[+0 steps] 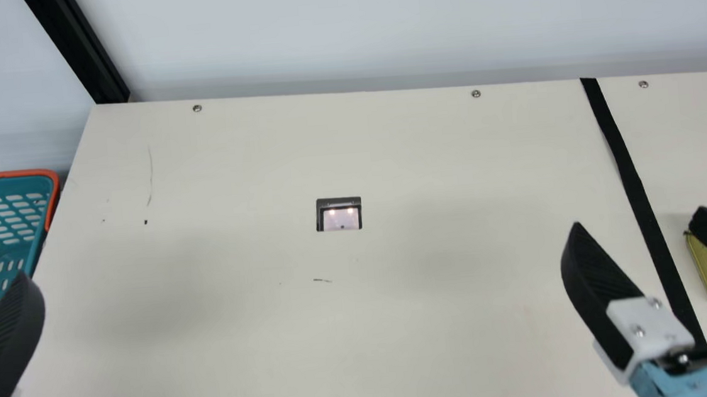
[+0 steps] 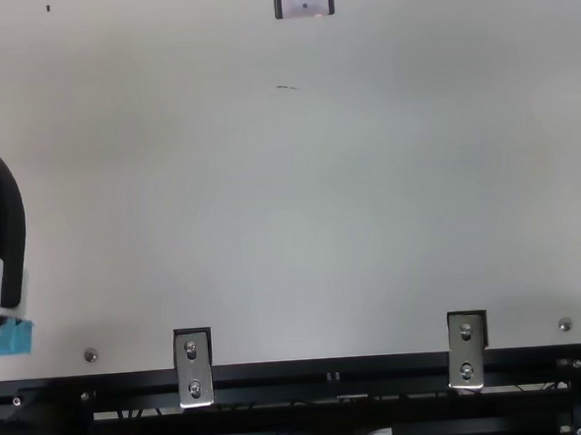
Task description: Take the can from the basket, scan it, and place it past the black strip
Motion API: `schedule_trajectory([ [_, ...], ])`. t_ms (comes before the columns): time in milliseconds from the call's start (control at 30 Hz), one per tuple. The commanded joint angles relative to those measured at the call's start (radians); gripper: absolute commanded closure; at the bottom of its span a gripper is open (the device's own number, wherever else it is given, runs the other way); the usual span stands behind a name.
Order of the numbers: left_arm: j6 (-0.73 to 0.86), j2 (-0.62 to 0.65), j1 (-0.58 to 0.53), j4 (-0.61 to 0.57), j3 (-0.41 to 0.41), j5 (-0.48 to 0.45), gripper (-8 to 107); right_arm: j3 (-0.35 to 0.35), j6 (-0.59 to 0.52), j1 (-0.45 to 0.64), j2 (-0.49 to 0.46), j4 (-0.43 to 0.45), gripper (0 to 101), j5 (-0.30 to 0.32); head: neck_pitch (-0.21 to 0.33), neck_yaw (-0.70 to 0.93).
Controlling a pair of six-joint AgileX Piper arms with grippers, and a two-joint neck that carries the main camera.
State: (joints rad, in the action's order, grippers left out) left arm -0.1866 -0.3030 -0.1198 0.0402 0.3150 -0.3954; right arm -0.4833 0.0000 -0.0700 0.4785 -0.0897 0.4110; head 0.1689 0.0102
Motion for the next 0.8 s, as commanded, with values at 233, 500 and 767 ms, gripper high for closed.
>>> schedule_trajectory([
  [233,0.051,0.103,0.015,-0.066,-0.045,-0.060,9,0.122,-0.001,0.023,-0.224,-0.036,0,0.061,0.009,0.015],
  [500,0.097,0.138,0.022,-0.124,-0.112,-0.053,9,0.221,0.019,0.047,-0.331,-0.050,0,0.059,0.009,0.015],
  [767,0.114,0.145,0.008,-0.143,-0.165,-0.027,9,0.275,0.024,0.055,-0.357,-0.050,0,0.046,0.009,0.015],
])
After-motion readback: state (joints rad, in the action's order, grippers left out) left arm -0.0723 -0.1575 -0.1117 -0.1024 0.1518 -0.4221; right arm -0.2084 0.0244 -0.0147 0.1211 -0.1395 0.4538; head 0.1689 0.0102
